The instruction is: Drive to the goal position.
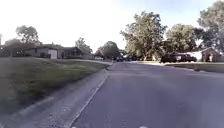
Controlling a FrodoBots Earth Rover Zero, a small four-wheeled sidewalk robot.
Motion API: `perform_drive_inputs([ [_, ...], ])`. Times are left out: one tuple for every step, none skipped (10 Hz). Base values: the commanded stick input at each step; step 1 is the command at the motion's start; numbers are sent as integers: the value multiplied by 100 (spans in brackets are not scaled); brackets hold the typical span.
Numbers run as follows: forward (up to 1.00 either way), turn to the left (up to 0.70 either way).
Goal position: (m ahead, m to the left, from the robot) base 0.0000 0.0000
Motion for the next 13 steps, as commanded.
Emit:
perform_drive_inputs([
  [6,0],
  [6,0],
  [6,0],
  [6,0],
  [6,0],
  [6,0],
  [6,0],
  [6,0],
  [6,0],
  [6,0],
  [6,0],
  [6,0],
  [6,0],
])
